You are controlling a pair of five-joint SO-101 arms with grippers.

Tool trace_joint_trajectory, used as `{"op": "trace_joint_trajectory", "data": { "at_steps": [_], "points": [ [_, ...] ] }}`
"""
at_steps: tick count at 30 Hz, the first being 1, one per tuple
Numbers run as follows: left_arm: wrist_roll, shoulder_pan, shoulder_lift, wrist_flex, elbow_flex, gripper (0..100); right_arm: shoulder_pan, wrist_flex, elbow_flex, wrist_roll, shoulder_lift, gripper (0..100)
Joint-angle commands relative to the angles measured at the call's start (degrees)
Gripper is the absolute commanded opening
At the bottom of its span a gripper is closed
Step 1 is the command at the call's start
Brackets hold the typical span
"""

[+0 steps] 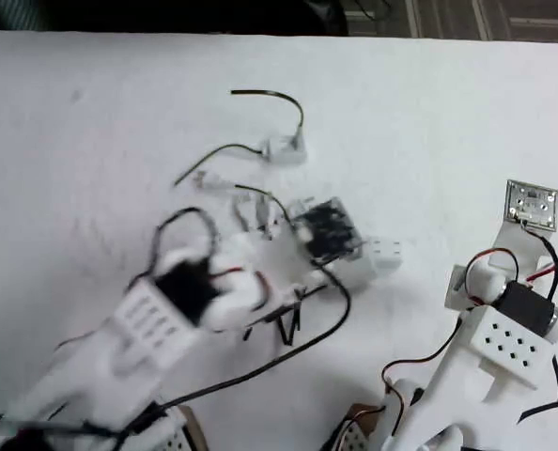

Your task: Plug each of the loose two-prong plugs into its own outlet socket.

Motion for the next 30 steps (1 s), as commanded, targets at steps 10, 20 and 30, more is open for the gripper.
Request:
{"op": "trace_joint_trajectory", "data": {
  "at_steps": [10,20,30],
  "points": [
    [-2.11,-18.59,-16.57,10.55,5.27,31,-0.04,-0.48,-0.7,0.09,0.13,11.1],
    [-4.66,-29.05,-18.51,13.71,3.16,35,-0.57,-0.75,0.44,0.09,-0.22,11.1],
    [-13.98,-29.05,-18.51,7.74,19.96,28,-4.09,-0.75,1.49,0.09,-0.22,11.1]
  ]
}}
